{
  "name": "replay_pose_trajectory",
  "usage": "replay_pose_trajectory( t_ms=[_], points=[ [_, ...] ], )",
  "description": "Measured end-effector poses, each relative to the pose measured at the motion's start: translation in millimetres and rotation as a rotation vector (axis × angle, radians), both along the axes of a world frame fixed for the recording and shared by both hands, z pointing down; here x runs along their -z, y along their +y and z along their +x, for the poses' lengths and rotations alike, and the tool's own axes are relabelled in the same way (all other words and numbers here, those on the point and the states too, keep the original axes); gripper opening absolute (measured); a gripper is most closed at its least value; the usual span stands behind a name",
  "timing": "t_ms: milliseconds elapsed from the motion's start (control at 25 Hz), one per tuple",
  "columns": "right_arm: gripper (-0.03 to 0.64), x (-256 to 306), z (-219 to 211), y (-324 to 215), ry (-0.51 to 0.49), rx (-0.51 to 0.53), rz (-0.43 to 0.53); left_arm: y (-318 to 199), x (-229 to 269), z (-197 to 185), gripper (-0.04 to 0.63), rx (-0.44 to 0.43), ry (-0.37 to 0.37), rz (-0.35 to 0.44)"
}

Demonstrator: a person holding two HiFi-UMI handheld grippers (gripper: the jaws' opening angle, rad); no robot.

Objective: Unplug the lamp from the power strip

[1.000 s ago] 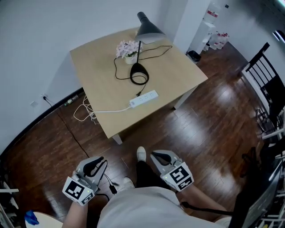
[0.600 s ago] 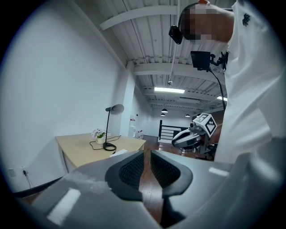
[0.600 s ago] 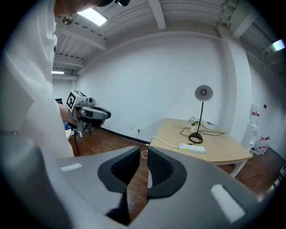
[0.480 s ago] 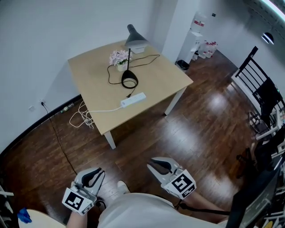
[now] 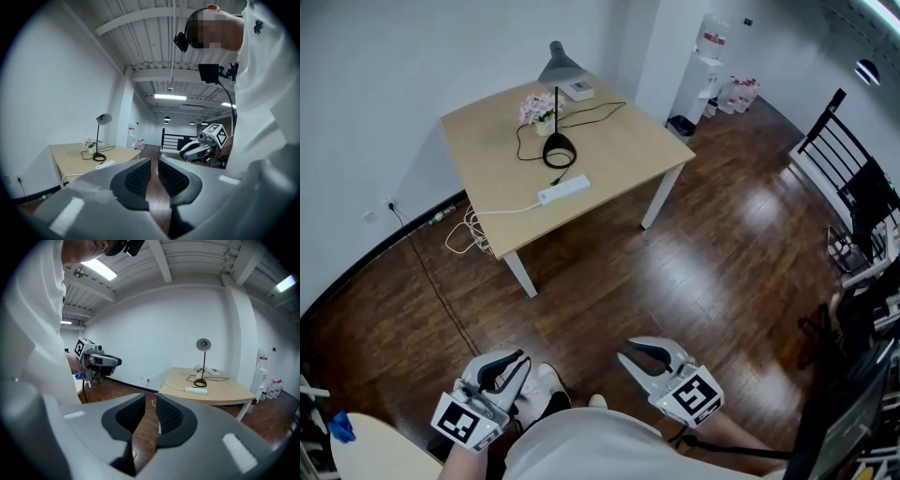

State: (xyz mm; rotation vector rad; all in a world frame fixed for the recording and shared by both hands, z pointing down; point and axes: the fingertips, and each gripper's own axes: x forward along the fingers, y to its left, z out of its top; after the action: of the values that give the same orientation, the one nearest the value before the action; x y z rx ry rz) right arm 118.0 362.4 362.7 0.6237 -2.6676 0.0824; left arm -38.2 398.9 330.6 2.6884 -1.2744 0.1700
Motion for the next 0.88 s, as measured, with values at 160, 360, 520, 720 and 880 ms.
replay_pose_trajectory(
  t_ms=[160, 360, 520, 720, 880],
  points=[
    [0.075, 3, 18, 14, -0.01, 0.008, 0.006, 17, -1, 24, 0.055, -0.011, -0.013, -0.007],
    [0.074, 4, 32, 24, -0.035, 0.016, 0.003, 30, -3, 43, 0.057, -0.002, -0.016, -0.014],
    [0.074, 4, 38, 33, -0.045, 0.034, 0.004, 41, -4, 56, 0.057, 0.0, -0.015, -0.018],
    [0.074, 2, 43, 42, -0.048, 0.04, -0.009, 50, -7, 66, 0.057, 0.0, -0.018, -0.028],
    [0.074, 1, 48, 44, -0.042, 0.047, -0.006, 53, -12, 71, 0.057, 0.006, -0.013, -0.041]
  ],
)
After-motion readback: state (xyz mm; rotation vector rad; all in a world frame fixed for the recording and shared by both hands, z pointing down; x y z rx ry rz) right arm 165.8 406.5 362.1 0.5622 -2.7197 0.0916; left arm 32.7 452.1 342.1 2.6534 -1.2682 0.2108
